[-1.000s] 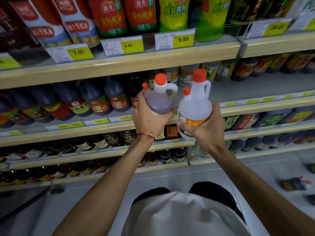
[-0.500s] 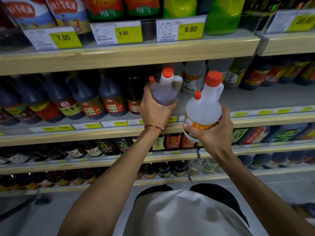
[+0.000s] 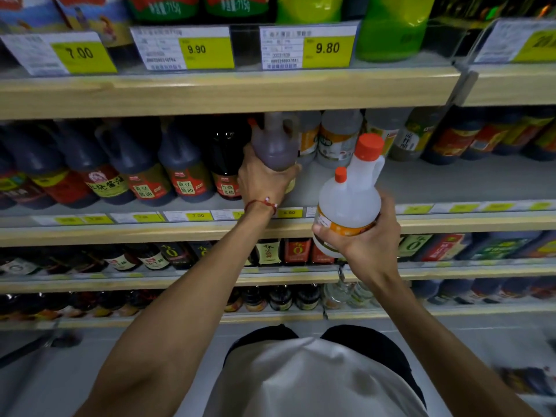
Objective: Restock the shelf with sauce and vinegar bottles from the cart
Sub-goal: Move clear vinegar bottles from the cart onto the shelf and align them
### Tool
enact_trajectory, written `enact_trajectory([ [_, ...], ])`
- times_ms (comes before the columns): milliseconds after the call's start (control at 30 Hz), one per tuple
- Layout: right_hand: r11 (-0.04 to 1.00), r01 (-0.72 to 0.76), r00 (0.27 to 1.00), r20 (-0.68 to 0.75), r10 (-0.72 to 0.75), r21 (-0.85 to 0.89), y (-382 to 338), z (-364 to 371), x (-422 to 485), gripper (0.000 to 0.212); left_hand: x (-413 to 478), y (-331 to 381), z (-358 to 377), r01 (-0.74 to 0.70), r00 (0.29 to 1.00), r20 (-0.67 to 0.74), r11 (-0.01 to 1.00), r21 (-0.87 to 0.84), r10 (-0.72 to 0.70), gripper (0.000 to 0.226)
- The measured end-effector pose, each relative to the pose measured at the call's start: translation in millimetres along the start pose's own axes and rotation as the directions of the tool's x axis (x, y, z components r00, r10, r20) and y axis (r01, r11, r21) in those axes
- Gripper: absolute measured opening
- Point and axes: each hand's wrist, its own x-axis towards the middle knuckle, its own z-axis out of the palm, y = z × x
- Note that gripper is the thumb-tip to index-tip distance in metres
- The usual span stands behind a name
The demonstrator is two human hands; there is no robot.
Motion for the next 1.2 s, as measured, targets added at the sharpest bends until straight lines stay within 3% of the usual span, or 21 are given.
enact_trajectory([
  [200,0.998,-0.050,0.998,0.046,0.048,0.041,-5.6,-1.1,-3.1,0.096,-6.9,-7.9,-3.8,-0.021,0.998,0.057,0.994,-0.109,0.027,0.101],
  [300,0.995,-0.088,0.995,0.057,0.085,0.039,-11.9,-6.2,-4.7,0.096,-22.2,-17.7,-12.4,0.047,0.992,0.126,0.983,-0.178,-0.025,0.097],
  [433,0.994,-0.107,0.990,0.092,0.104,0.033,-23.4,-16.4,-6.7,0.098,-60.0,-12.1,-35.1,0.110,0.983,0.169,0.962,-0.249,-0.068,0.065],
  [467,0.992,-0.122,0.988,0.102,0.118,0.036,-26.7,-19.4,-6.8,0.099,-69.9,-6.9,-43.2,0.115,0.970,0.237,0.963,-0.242,-0.057,0.058],
  [500,0.989,-0.139,0.985,0.112,0.134,0.044,-30.0,-22.1,-6.9,0.099,-78.9,-1.6,-50.7,0.129,0.936,0.350,0.959,-0.252,-0.034,0.057],
  [600,0.974,-0.201,0.971,0.149,0.185,0.103,-40.6,-29.3,-5.8,0.096,-101.6,14.9,-66.2,0.254,0.741,0.671,0.921,-0.294,0.010,0.068],
  [700,0.958,-0.249,0.950,0.228,0.212,0.146,-46.9,-38.3,1.5,0.086,-116.1,29.6,-69.8,0.380,0.651,0.758,0.874,-0.301,-0.022,0.087],
  [833,0.935,-0.300,0.872,0.453,0.189,0.188,-50.1,-60.3,18.3,0.073,-128.1,48.5,-69.8,0.392,0.698,0.715,0.854,-0.341,-0.035,0.092],
  [967,0.944,-0.275,0.782,0.614,0.109,0.183,-48.6,-83.3,31.4,0.066,-136.4,60.8,-61.6,0.345,0.794,0.604,0.872,-0.348,-0.073,0.077],
  [1067,0.948,-0.263,0.760,0.645,0.087,0.182,-42.2,-89.0,39.2,0.065,-136.8,65.5,-55.9,0.295,0.831,0.550,0.903,-0.313,-0.081,0.071],
  [1200,0.953,-0.240,0.786,0.613,0.078,0.187,-29.8,-84.6,48.6,0.074,-129.5,62.6,-47.3,0.168,0.861,0.508,0.954,-0.246,-0.021,0.067],
])
